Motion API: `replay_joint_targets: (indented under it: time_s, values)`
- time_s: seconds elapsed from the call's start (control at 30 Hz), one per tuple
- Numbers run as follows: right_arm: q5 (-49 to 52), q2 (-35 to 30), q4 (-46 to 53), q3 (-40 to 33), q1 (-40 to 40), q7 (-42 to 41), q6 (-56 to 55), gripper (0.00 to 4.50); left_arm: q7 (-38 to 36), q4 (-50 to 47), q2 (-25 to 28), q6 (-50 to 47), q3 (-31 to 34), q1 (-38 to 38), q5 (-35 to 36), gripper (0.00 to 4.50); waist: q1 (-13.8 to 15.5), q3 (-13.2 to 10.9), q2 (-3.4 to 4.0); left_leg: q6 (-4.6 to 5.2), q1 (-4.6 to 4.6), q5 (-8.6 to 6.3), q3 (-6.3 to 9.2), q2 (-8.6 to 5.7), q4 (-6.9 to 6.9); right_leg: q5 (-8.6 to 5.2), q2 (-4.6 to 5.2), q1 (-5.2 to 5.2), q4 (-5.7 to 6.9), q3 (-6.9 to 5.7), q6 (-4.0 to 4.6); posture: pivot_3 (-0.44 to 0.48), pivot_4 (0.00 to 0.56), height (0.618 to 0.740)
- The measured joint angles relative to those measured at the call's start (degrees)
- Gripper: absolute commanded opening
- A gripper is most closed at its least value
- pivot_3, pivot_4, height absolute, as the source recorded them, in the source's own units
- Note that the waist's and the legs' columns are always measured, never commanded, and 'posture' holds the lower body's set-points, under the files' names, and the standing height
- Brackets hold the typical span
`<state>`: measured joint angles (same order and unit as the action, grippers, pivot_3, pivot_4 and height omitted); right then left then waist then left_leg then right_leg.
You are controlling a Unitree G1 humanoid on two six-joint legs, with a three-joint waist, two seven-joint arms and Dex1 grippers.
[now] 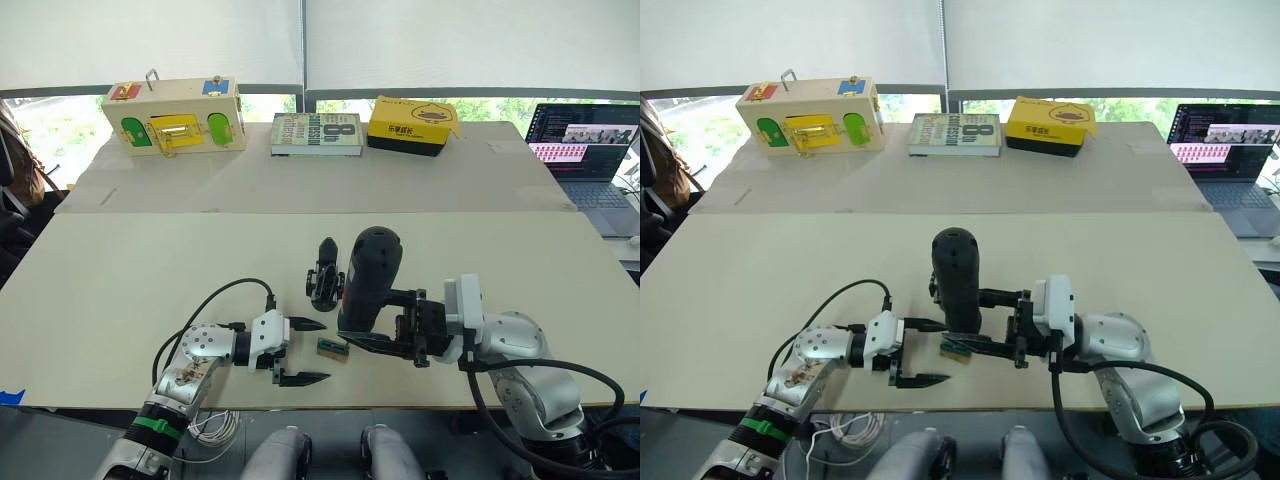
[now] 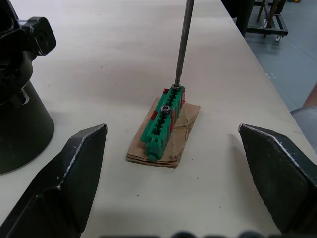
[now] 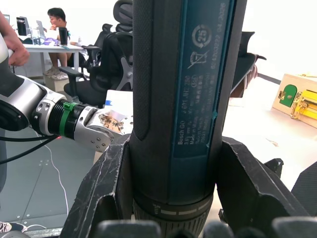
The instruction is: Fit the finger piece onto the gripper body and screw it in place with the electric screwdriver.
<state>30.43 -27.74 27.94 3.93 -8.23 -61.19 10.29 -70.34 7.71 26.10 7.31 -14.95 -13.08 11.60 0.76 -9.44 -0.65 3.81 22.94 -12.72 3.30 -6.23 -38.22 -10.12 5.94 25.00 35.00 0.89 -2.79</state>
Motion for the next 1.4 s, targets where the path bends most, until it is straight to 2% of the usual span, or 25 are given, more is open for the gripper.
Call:
replay_joint_targets:
  time_s: [1.4]
  values:
    - [-0.21,-1.11,-1.43,2.34,-1.97,0.51,-0.06,1.95,1.26,-1.31,0.01,-0.18,0.08,1.28,0.02,4.50,-0.05,0.01,-0.01,0.00,-0.04,-0.01,0.00,0.01,0.00,-0.01,0.01,-0.01,-0.02,0.00,-0.01,0.000,0.150,0.740]
